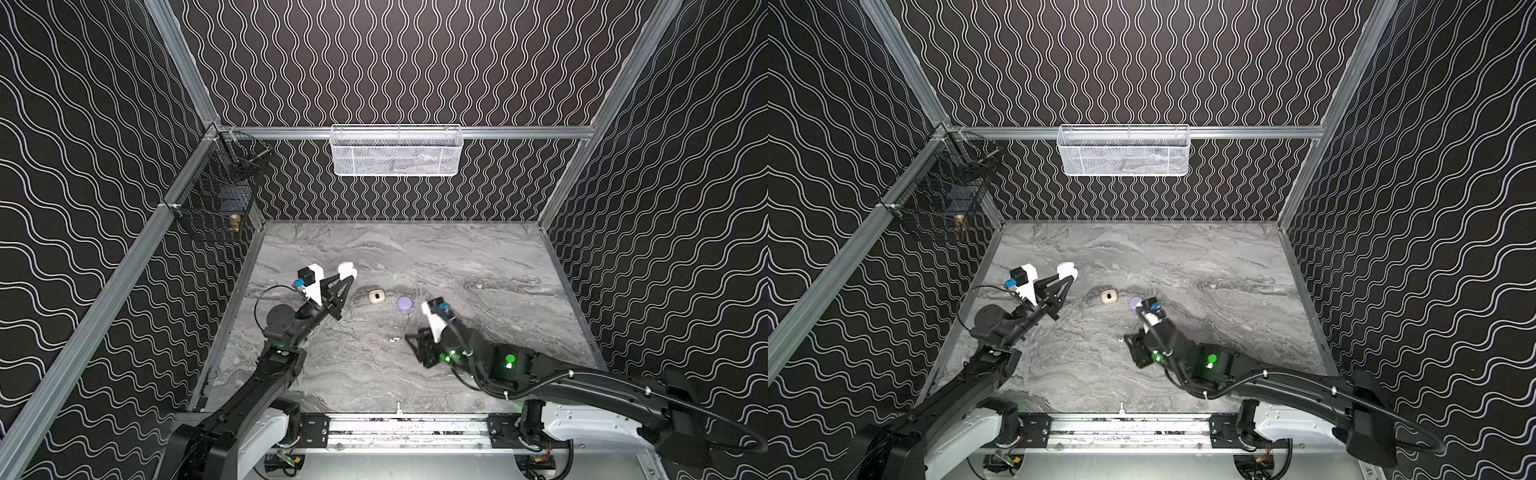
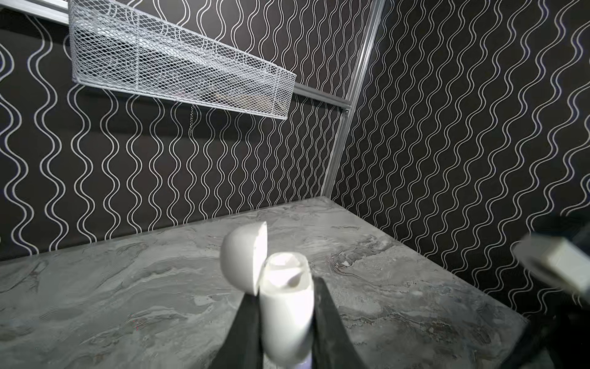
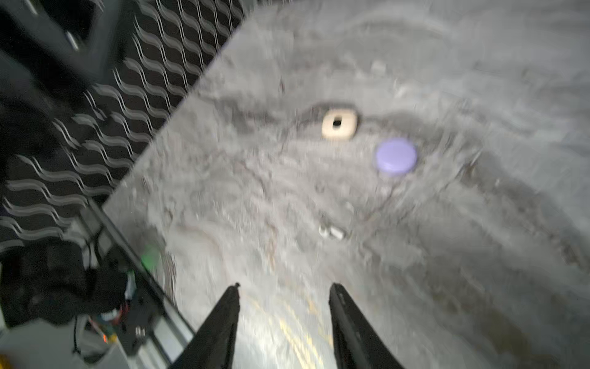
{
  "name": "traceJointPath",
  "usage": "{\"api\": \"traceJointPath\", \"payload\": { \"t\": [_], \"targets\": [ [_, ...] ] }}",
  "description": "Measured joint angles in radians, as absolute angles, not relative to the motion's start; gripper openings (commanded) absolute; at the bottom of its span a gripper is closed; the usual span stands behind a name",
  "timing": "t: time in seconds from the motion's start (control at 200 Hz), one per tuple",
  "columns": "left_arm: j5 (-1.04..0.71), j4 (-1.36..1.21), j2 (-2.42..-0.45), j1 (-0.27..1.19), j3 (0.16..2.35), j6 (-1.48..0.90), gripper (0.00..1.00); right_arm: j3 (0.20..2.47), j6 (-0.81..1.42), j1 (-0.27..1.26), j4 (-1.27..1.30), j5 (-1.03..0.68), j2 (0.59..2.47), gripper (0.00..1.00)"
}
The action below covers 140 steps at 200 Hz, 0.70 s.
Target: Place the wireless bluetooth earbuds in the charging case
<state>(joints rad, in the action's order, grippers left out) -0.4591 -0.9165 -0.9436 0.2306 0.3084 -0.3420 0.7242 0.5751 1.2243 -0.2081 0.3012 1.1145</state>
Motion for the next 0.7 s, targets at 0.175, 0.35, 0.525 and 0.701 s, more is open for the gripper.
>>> {"api": "traceJointPath", "payload": {
  "t": [0.175,0.35,0.525,0.701],
  "targets": [
    [-0.477,-0.916,-0.937,0.23,0.308,-0.345,0.0,0.716,0.615,1.359,-0.318,0.245,1.246,0.64],
    [-0.489,-0.915,-0.895,0.23,0.302,-0.363,0.0,0.746,0.631,1.423,-0.377,0.243,1.319,0.65],
    [-0.489,-0.902,-0.862,0.23,0.3,-0.367,0.0,0.811,0.667,1.493,-0.439,0.258,1.451,0.64],
    [-0.501,-0.899,-0.864,0.23,0.3,-0.375,0.0,0.871,0.696,1.524,-0.499,0.289,1.566,0.62]
  ]
}}
